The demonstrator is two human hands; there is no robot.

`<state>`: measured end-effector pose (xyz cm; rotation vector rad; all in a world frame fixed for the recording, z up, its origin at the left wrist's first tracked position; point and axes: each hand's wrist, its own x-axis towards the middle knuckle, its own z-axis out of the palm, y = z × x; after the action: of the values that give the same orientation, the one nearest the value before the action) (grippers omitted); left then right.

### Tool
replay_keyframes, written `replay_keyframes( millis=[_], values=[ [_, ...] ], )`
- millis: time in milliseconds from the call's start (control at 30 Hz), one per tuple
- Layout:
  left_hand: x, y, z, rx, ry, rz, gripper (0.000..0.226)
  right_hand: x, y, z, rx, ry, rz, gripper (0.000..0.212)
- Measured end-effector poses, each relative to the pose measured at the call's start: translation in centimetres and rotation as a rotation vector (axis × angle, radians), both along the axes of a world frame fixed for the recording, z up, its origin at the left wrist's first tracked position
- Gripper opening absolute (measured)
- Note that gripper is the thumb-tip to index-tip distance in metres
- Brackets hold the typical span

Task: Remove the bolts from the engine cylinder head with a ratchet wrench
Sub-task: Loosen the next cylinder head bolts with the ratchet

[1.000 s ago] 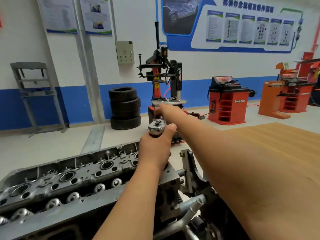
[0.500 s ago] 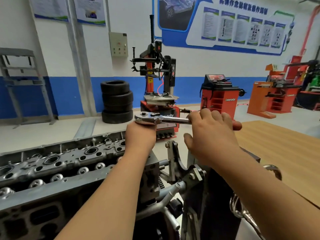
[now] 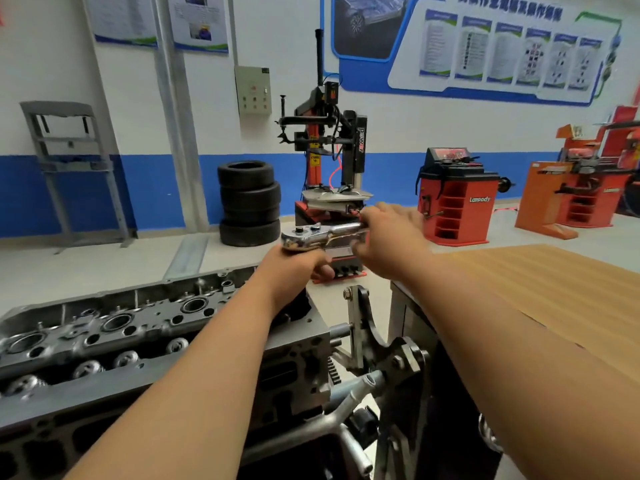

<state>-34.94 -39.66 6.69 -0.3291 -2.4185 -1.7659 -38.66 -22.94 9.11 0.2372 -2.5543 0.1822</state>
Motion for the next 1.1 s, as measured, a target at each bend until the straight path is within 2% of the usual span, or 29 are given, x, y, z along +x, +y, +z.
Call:
replay_keyframes(
  millis=[167, 300, 400, 500, 567, 667, 833, 933, 1100],
  values=[
    [0.0, 0.1, 0.0, -0.038, -0.014, 0.097, 0.033, -5.7, -7.1, 1.3, -0.145, -0.216, 0.26, 0.036],
    [0.0, 0.6, 0.0, -0.105, -0.004, 0.226, 0.019, -6.2, -7.7, 0.4, -0.363, -0.174, 0.462, 0.03],
    [0.2, 0.9, 0.0, -0.144, 0.015, 0.255, 0.02, -5.3, -6.2, -0.3, -0.409, -0.143, 0.368, 0.031],
    [0.5, 1.0, 0.3, -0.176, 0.037, 0.224, 0.028, -2.8, -3.4, -0.8, -0.19, -0.046, 0.088, 0.046],
    [0.8, 1.1, 0.4, -0.205, 0.051, 0.2, 0.03, 0.5, -1.4, -1.4, -0.013, 0.049, -0.108, 0.048],
    [0.9, 1.2, 0.6, -0.243, 0.045, 0.204, 0.028, 6.5, 0.0, -2.2, 0.11, 0.092, -0.285, 0.052],
    [0.8, 1.2, 0.2, -0.255, 0.045, 0.215, 0.029, 14.8, -0.9, -4.0, 0.151, 0.232, -0.19, 0.069],
    [0.1, 1.0, -0.2, -0.197, 0.035, 0.195, 0.028, 14.8, -1.0, -4.8, 0.152, 0.326, -0.17, 0.071],
    [-0.1, -0.6, -0.6, -0.106, 0.061, 0.044, 0.034, 5.6, 0.2, -1.5, -0.016, 0.089, -0.11, 0.043]
  ],
)
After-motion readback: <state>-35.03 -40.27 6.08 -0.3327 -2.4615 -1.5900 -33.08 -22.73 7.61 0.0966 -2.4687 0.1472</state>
